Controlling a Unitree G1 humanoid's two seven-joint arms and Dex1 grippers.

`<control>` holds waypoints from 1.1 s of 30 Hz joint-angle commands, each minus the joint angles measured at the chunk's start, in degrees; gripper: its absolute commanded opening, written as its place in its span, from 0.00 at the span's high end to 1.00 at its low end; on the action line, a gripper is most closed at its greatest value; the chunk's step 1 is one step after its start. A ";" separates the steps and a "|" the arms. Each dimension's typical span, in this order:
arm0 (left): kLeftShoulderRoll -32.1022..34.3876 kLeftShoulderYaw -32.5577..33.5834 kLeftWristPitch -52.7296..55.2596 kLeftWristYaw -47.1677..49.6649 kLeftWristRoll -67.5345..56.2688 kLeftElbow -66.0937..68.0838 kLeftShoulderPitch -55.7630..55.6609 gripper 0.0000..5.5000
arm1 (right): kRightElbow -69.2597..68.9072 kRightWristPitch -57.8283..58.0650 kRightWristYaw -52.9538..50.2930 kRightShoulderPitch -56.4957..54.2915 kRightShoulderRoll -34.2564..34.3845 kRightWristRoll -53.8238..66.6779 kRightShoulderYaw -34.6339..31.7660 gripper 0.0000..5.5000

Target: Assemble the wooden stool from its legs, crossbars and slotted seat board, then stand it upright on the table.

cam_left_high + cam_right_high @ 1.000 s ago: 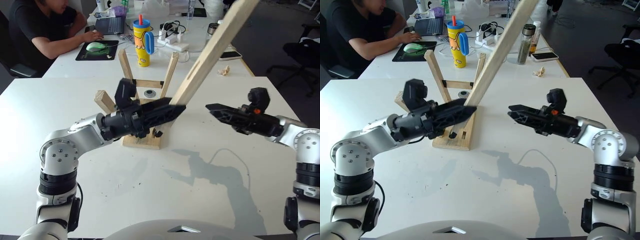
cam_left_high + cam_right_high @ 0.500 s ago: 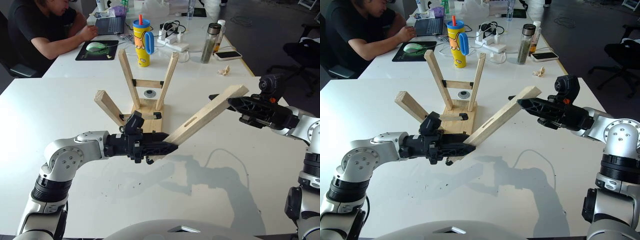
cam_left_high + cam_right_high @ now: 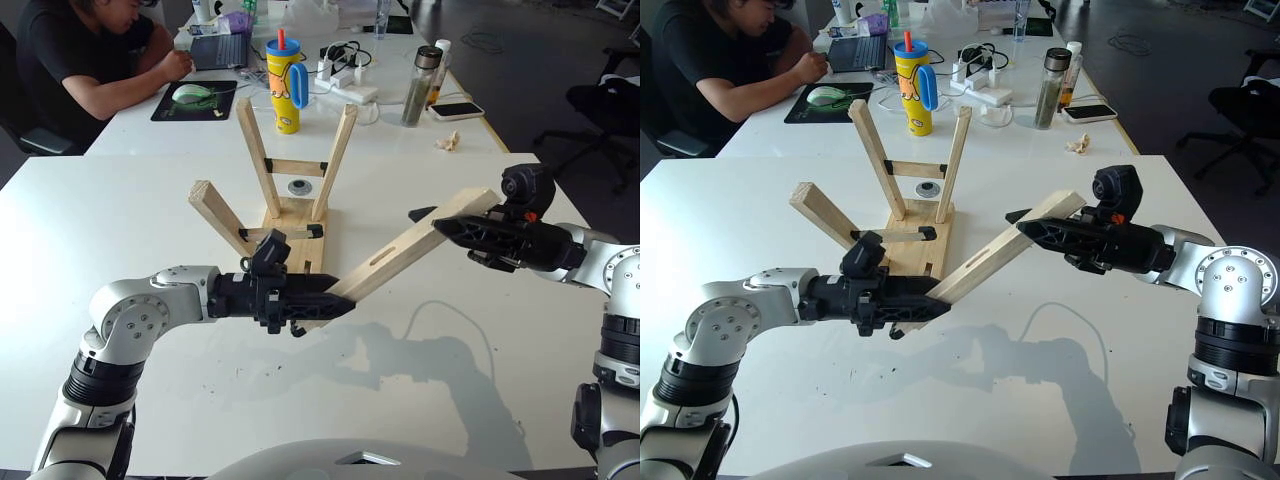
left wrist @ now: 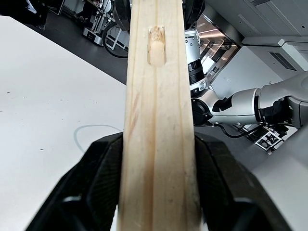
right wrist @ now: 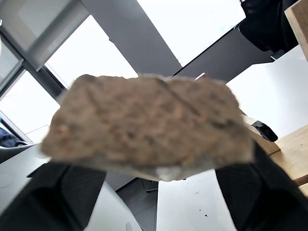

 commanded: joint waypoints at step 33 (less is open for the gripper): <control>-1.44 -10.06 -26.69 8.93 46.90 10.59 10.92 0.21 | 18.12 -35.96 7.71 -11.21 5.87 -32.32 13.94 0.63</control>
